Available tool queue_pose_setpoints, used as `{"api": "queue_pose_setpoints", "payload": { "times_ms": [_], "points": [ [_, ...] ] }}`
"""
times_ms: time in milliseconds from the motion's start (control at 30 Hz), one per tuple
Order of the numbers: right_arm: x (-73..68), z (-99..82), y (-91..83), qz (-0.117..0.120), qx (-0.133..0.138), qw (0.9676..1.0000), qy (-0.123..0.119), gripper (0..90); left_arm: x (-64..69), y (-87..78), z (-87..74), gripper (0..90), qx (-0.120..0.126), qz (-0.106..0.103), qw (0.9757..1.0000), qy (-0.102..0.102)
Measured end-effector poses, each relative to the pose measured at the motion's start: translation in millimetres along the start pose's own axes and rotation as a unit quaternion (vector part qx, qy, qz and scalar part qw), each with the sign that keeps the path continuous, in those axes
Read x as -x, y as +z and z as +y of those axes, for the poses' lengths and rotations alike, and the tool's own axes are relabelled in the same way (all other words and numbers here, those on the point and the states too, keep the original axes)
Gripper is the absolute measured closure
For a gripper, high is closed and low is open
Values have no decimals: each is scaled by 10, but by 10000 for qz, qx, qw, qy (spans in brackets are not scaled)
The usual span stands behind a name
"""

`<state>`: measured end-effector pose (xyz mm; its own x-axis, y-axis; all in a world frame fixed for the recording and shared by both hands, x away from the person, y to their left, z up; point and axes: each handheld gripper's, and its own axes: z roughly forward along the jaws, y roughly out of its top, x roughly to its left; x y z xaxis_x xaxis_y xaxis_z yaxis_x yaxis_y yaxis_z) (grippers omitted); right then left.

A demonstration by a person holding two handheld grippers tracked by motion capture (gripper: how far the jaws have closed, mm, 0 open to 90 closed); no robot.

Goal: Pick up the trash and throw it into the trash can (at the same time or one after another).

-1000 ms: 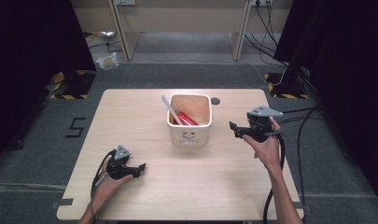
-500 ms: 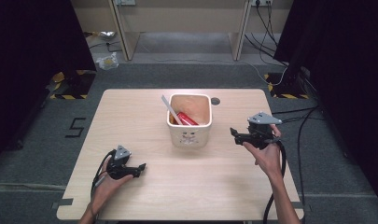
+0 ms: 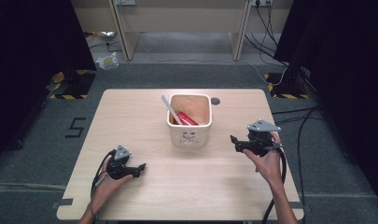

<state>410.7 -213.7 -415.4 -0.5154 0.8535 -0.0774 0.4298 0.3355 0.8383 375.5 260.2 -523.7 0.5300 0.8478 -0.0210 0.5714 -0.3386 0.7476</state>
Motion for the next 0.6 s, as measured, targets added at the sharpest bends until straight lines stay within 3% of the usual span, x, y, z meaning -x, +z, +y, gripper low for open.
{"api": "queue_pose_setpoints", "payload": {
  "times_ms": [600],
  "points": [
    [-109,-208,25,196,0,9998,52,194,0,-3,0,149,-13,1,10000,1]
  ]
}}
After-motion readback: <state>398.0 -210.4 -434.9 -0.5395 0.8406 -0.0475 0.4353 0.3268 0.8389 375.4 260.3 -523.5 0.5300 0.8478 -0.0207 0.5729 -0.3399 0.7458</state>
